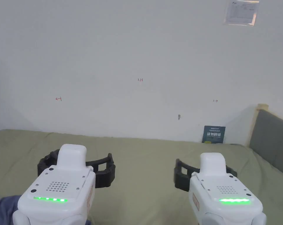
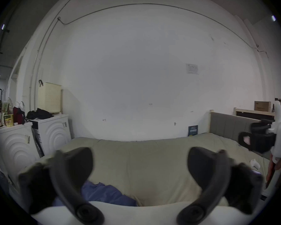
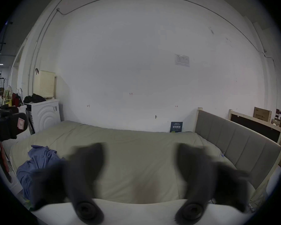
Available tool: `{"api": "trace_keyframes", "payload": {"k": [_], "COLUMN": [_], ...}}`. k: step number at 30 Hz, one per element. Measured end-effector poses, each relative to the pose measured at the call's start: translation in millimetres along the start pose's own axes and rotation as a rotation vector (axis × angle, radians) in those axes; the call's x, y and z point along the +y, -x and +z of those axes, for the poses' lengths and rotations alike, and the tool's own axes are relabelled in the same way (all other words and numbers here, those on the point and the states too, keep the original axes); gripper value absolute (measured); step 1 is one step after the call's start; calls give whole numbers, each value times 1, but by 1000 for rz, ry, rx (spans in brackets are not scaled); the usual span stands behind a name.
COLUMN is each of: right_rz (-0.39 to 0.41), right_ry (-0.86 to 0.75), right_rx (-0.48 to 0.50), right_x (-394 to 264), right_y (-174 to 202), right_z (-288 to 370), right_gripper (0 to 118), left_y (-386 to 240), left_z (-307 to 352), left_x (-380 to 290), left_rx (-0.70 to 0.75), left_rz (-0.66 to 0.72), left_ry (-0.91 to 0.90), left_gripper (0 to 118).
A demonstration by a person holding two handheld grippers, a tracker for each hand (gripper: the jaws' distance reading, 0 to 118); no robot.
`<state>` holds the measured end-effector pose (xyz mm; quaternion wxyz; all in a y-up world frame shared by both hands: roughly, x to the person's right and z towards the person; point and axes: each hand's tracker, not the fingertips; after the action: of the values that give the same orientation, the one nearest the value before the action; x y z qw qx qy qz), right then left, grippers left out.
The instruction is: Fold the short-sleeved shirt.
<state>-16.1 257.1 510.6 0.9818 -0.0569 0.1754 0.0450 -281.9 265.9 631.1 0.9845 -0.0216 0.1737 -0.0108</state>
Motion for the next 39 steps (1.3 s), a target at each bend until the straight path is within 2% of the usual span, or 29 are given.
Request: {"api": "trace_keyframes", "payload": {"k": [1, 2, 3, 4, 5, 10, 13, 14, 16, 22, 27, 29, 31, 35, 39], "right_rz": [9, 39, 38, 20, 1, 18, 29, 29, 28, 49, 21, 34, 55, 103, 118], "right_ry": [-2, 14, -10, -15, -12, -19, -24, -26, -18, 4, 34, 52, 66, 96, 147], "right_rx": [-16, -86, -95, -56, -32, -52, -25, 11, 80, 315, 416, 444, 462, 475, 480], "right_x": [0, 0, -1, -2, -2, -4, -5, -4, -4, -18, -39, -48, -57, -78, -95], "right_y": [2, 4, 3, -1, -4, -5, 5, 12, 32, 125, 173, 184, 192, 201, 207], "right_z": [0, -1, -1, 1, 3, 4, 4, 4, 2, 4, 6, 3, -1, -16, -43], "right_gripper": [43, 6, 1, 1, 1, 1, 1, 1, 1, 1, 1, 1, 1, 1, 1], "left_y": [0, -2, -4, -4, -1, 6, 14, 21, 36, 107, 158, 173, 198, 247, 276], "left_z": [4, 6, 3, 7, 7, 4, 7, 11, 19, 63, 81, 73, 53, -17, -77], "left_x": [2, 2, 3, 3, 0, -2, -6, -8, -12, -25, -36, -43, -57, -114, -185], "left_rx": [-29, 4, 94, 78, 30, 62, 77, 86, 109, 314, 399, 375, 294, 241, 191], "left_rz": [16, 9, -5, -13, 31, 24, 27, 25, 12, -31, -57, -32, 57, 164, 299], "left_ry": [-14, -17, 25, -55, -47, -44, -39, -39, -35, -24, 50, 142, 286, 793, 1007], "left_gripper": [83, 18, 0, 0, 0, 0, 0, 0, 0, 2, 2, 2, 2, 2, 3]}}
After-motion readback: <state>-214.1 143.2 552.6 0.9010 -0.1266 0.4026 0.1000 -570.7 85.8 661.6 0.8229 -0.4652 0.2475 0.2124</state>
